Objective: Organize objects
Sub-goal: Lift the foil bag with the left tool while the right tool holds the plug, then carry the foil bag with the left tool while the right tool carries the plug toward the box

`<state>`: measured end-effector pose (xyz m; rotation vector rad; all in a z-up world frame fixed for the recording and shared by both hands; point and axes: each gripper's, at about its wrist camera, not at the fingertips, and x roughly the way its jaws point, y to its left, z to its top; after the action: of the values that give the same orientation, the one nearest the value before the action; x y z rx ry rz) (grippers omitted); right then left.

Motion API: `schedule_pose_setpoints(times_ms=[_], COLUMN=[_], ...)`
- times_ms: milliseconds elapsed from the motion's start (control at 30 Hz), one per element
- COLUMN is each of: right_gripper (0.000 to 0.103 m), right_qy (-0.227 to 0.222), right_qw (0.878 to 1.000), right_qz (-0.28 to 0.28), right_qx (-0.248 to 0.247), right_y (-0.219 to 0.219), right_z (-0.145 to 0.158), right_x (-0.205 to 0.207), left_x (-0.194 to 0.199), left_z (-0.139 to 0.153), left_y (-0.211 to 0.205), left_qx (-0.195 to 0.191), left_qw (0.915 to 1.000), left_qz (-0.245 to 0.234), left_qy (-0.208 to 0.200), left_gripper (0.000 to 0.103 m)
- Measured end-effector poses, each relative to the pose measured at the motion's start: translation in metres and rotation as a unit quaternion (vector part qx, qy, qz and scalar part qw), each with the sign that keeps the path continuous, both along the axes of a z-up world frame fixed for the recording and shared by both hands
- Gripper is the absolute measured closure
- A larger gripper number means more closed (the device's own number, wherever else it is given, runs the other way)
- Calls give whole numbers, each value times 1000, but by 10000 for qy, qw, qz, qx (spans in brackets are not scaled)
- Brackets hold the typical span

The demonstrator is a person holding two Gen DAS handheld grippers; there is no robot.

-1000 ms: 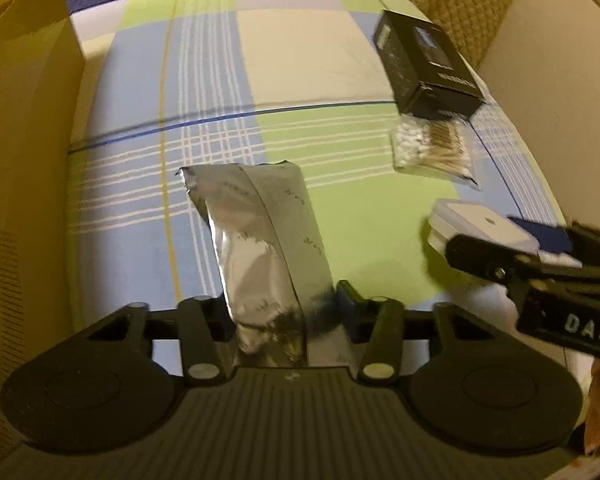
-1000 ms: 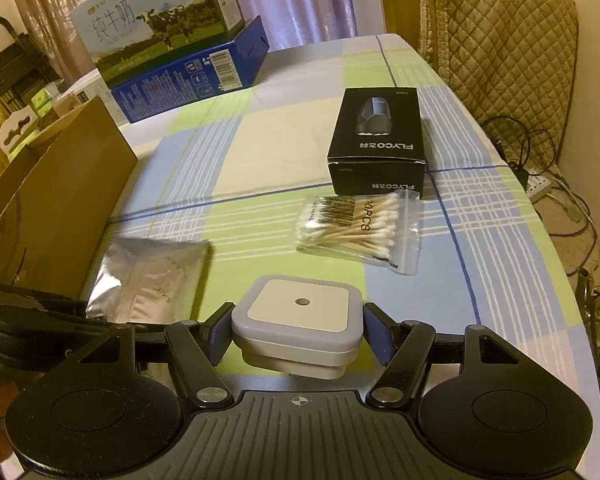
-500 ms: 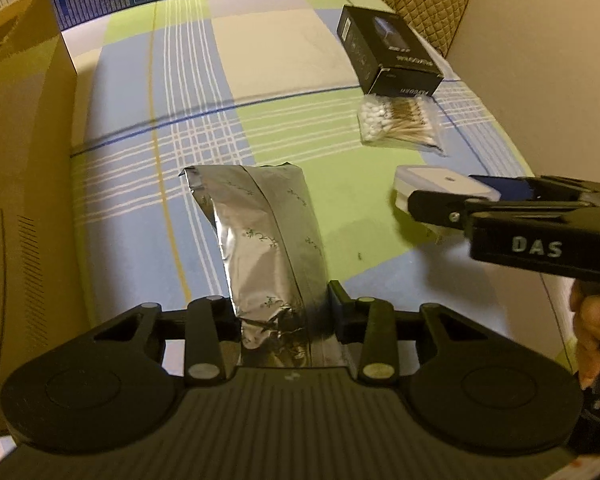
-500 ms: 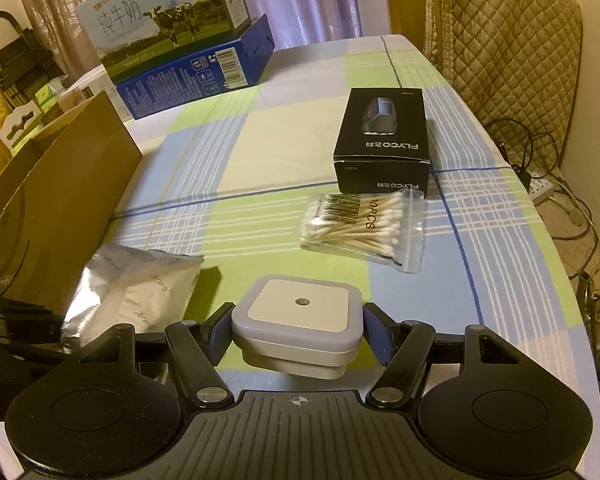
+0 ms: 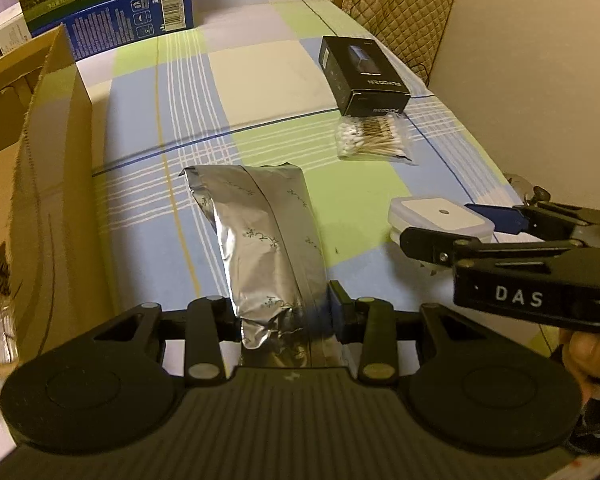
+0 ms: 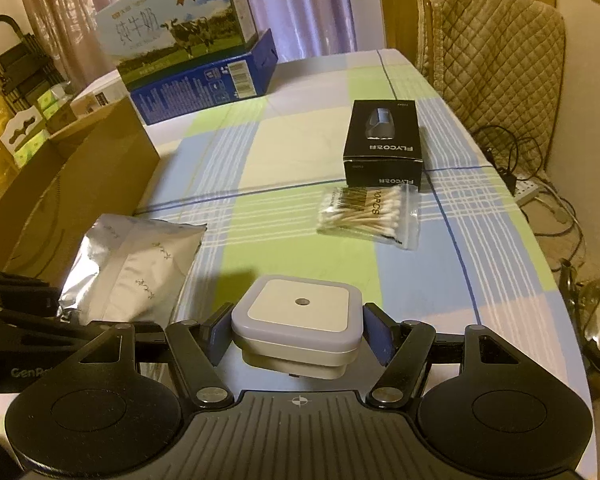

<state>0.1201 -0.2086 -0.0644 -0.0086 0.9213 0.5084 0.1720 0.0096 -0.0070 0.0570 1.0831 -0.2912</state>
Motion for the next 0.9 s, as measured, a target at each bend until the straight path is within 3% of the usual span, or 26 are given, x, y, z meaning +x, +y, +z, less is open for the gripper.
schedule_pose_setpoints(times_ms=[433,900], right_gripper=[38,38], right_qy=[-269,-171], right_qw=[9996,9999], right_qz=[-4,-2], right_qx=[-30,-2], right_y=[-8,-10], right_z=[32,26], right_x=[-51,-56], left_x=[-48,-48], left_z=[26,3], left_y=[9,24], left_qx=[-58,-141], left_qw=[9998,9999], left_qz=[-27,89], left_qy=[-206,28], left_gripper=[76,81])
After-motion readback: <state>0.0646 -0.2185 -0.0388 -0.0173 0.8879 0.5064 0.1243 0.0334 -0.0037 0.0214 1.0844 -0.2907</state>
